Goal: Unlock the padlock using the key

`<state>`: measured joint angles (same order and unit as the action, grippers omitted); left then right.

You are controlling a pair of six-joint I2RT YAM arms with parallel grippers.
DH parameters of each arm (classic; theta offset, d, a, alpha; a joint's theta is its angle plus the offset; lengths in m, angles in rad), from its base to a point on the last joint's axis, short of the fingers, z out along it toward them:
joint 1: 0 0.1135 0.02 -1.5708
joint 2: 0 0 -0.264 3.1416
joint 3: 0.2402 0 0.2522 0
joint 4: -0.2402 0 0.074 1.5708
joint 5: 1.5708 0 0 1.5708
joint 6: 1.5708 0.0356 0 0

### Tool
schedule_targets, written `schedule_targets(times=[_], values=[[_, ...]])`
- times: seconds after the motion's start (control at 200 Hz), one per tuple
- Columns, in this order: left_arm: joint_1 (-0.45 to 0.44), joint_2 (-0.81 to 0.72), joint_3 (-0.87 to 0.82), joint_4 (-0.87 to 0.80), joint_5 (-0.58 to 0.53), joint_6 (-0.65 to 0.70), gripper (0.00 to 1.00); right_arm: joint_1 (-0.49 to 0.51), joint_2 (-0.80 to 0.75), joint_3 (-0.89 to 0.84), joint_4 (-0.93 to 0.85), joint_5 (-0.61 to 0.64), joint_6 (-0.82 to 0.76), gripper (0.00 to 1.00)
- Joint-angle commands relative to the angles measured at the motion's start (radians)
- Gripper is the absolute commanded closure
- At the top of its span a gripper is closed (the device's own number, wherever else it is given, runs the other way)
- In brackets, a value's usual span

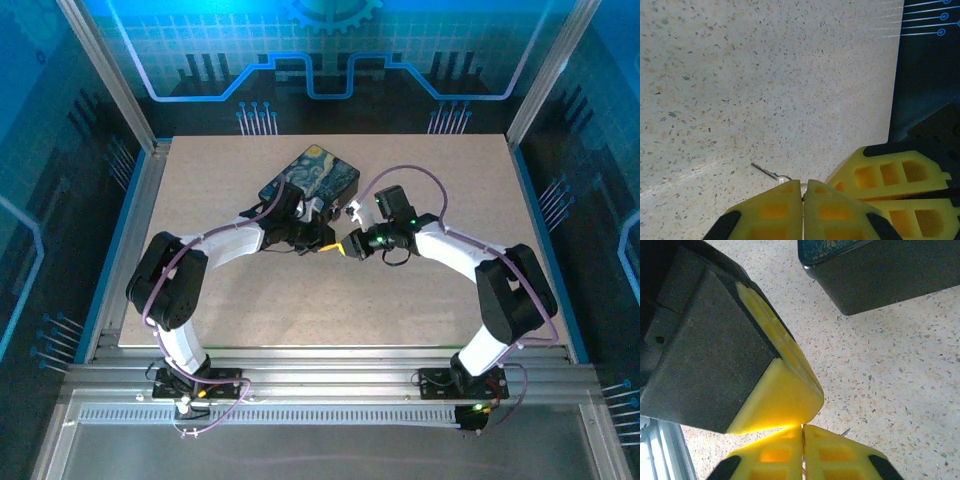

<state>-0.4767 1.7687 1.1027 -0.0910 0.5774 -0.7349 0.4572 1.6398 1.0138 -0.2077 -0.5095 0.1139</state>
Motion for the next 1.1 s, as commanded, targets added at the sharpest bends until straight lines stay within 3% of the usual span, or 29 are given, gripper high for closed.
schedule_targets(times=[0.0, 0.32, 0.475, 0.75, 1.095], values=[[0.012, -0.021, -0.016, 0.016, 0.006, -0.008, 0.97, -0.006, 0.01, 0.022, 0.016, -0.058, 0.012, 0.87], [0.048, -0.041, -0.015, -0.004, 0.006, 0.015, 1.0, -0.041, -0.07, -0.021, 0.028, -0.085, 0.044, 0.67], [0.051, -0.034, 0.007, -0.053, 0.005, -0.035, 1.0, 0.045, -0.105, -0.048, 0.034, 0.089, -0.051, 0.58], [0.051, -0.045, 0.034, -0.128, -0.033, -0.081, 1.0, 0.145, -0.15, -0.129, 0.196, 0.421, -0.136, 0.53], [0.051, -0.049, 0.04, -0.13, -0.04, -0.113, 1.0, 0.219, -0.086, -0.116, 0.239, 0.482, -0.207, 0.51]])
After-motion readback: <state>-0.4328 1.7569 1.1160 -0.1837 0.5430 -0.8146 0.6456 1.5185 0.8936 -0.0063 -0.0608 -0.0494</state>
